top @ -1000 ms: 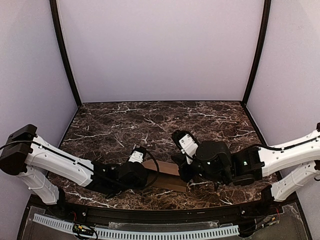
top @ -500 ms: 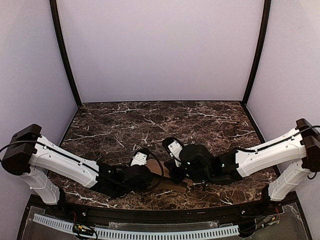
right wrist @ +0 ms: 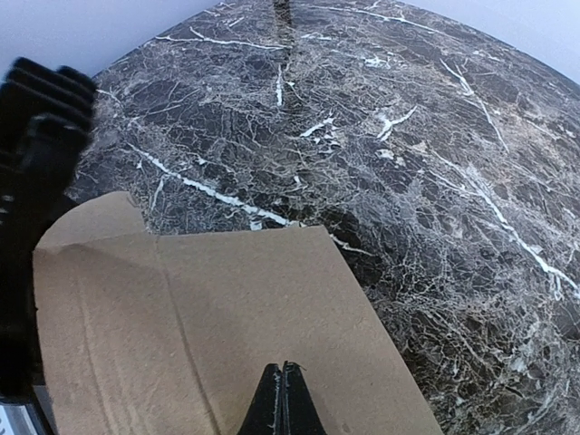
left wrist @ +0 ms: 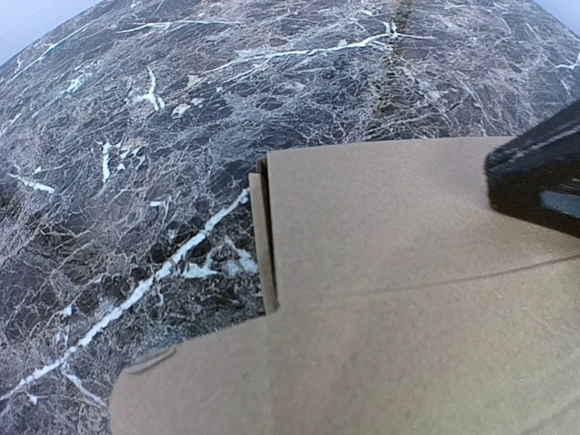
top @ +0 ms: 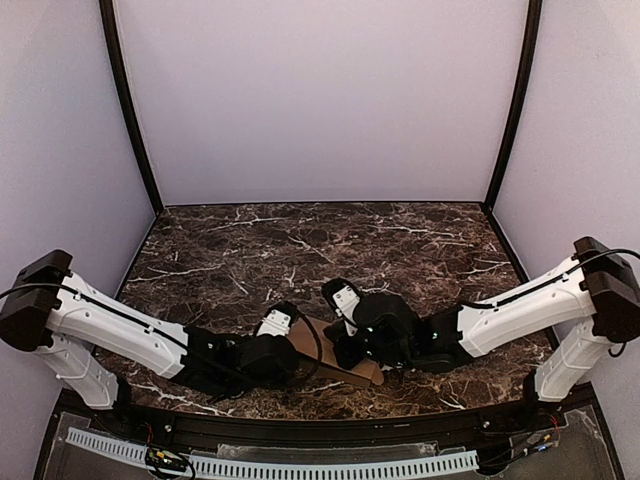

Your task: Fold the paper box

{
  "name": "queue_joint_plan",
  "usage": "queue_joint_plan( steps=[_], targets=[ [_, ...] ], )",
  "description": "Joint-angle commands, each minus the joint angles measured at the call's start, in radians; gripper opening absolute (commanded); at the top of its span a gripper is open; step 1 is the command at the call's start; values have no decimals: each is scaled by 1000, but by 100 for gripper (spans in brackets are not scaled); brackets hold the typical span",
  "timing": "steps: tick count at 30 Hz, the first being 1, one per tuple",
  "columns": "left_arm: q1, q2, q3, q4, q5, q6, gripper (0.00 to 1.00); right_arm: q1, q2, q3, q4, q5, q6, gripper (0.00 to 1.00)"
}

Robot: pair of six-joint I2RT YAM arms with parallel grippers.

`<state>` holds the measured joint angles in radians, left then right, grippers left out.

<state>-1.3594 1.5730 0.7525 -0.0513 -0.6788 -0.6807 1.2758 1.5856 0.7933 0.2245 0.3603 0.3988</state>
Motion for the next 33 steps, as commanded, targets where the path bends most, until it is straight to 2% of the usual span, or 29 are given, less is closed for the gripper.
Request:
queue_joint_plan(
  steps=[1, 12, 18, 24, 30, 33],
  targets=[
    [-12, -98, -52, -49, 77, 13, 38, -18, 52, -20, 43, -26, 12, 0],
    [-22, -373, -225, -175, 277, -39, 43, -31, 118, -45, 71, -50, 39, 0],
    [-21, -550, -263, -202, 257, -2, 47, -30, 130, -79, 73, -69, 64, 0],
    [6, -493, -127, -228, 184, 165, 57, -31, 67, -121, 43, -80, 76, 0],
    [173, -410, -65, -114, 370, 295, 56, -31, -79, -124, -23, -81, 36, 0],
    [222, -355, -26, -75, 442, 350, 57, -31, -157, -123, -71, -72, 22, 0]
  ],
)
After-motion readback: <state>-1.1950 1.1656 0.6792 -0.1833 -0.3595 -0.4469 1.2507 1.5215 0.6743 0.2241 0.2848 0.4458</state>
